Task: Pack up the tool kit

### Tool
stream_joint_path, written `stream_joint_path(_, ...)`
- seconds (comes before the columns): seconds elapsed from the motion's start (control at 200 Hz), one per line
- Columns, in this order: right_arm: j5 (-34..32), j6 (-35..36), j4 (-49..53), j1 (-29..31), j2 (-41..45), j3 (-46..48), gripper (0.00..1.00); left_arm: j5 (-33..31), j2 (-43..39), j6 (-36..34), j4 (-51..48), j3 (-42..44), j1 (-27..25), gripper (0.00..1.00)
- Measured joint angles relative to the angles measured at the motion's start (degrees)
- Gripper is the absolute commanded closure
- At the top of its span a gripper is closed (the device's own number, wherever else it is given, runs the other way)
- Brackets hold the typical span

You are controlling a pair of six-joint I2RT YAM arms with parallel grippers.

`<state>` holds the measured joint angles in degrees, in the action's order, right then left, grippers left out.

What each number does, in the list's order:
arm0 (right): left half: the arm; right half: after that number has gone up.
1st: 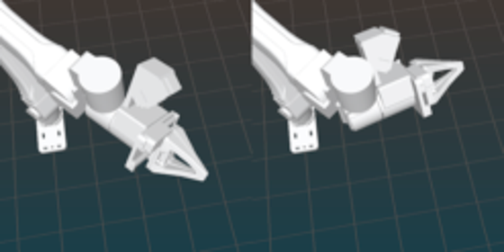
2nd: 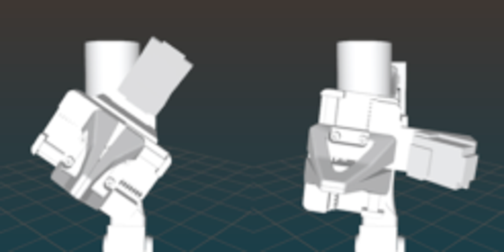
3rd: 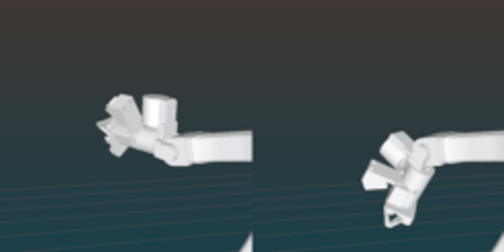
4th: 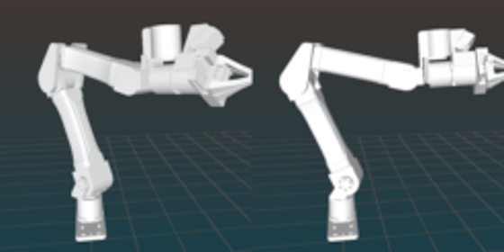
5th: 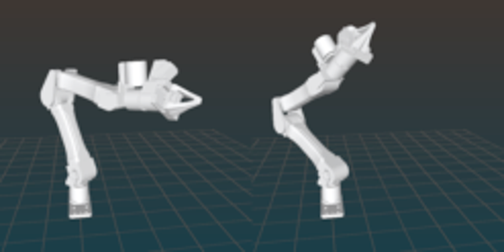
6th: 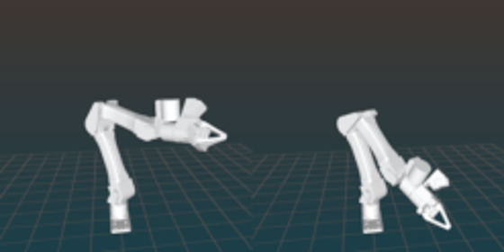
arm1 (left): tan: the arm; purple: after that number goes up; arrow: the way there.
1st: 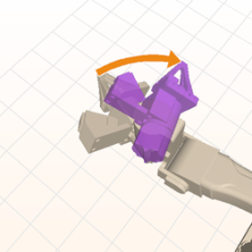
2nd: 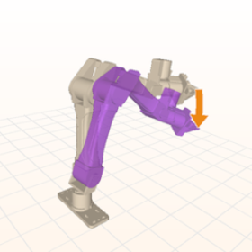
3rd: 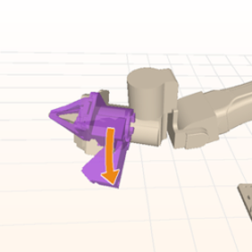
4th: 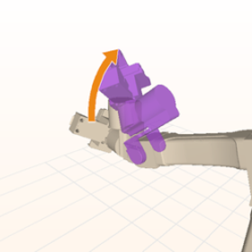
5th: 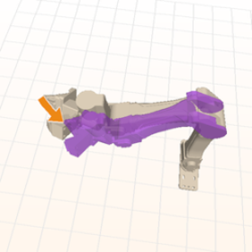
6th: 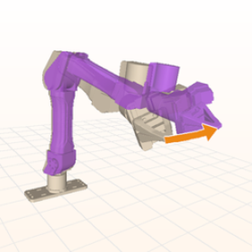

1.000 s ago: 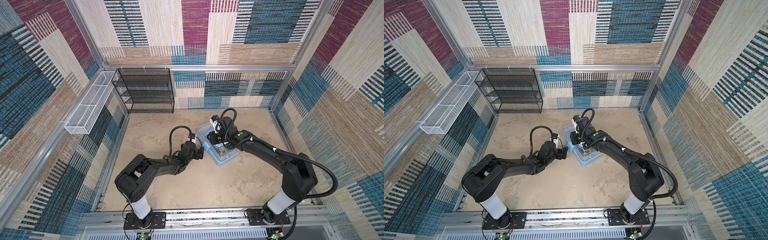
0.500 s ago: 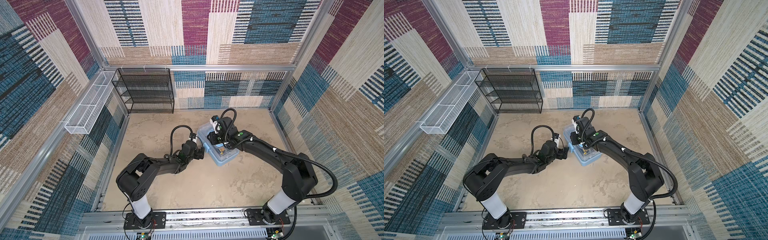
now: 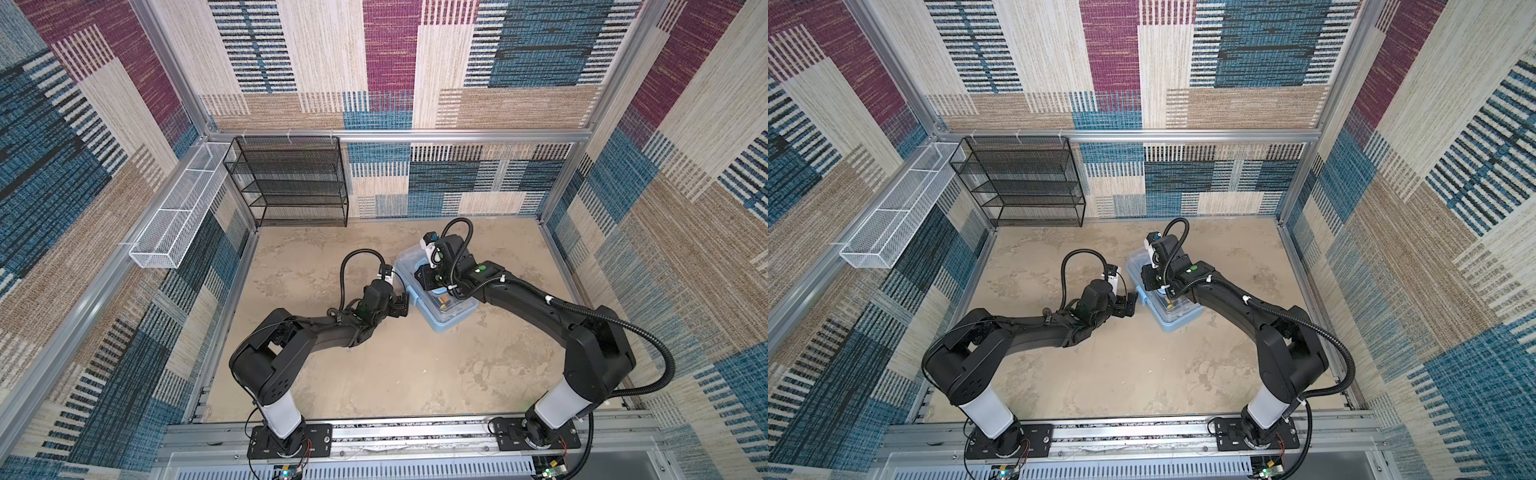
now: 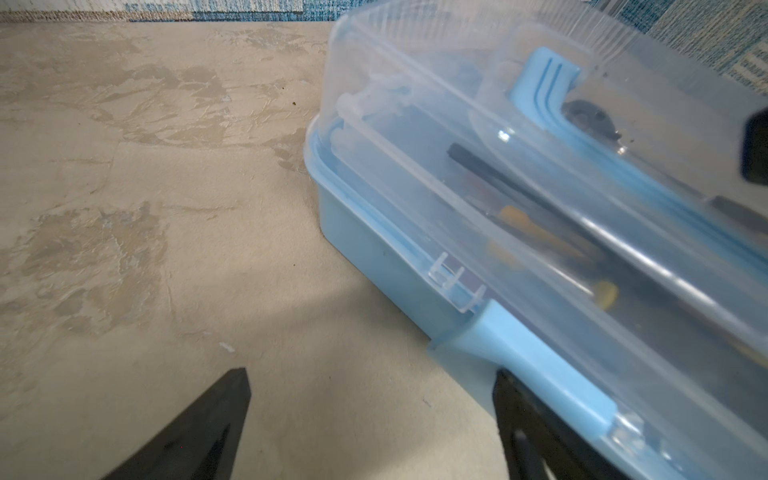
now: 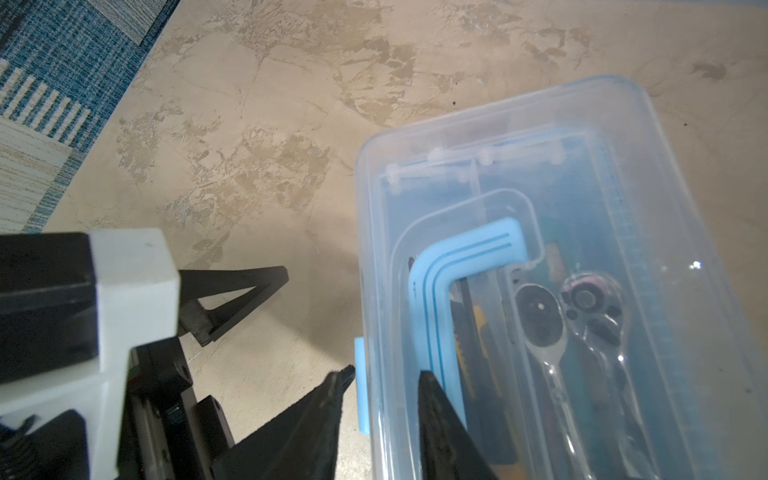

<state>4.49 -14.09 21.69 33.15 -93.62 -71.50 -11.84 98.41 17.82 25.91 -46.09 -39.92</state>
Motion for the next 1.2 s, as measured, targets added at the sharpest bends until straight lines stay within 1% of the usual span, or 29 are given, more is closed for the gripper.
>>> stream_joint_path(0.436, 0.0, -0.22, 0.0, 0.0, 0.0, 0.11, 0.66, 0.26, -0.2, 0.02, -0.46, -0.96, 0.0, 0.05)
stream_joint_path(0.601, 0.0, -0.22, 0.0, 0.0, 0.0, 0.11, 0.66, 1.62, -0.2, 0.04, -0.79, -1.57, 0.04, 0.05)
stream_joint_path(1.197, -0.17, -0.24, 0.02, 0.0, 0.0, 0.31, 0.66, 1.66, 0.68, 0.22, -2.08, -2.99, 0.07, 0.05)
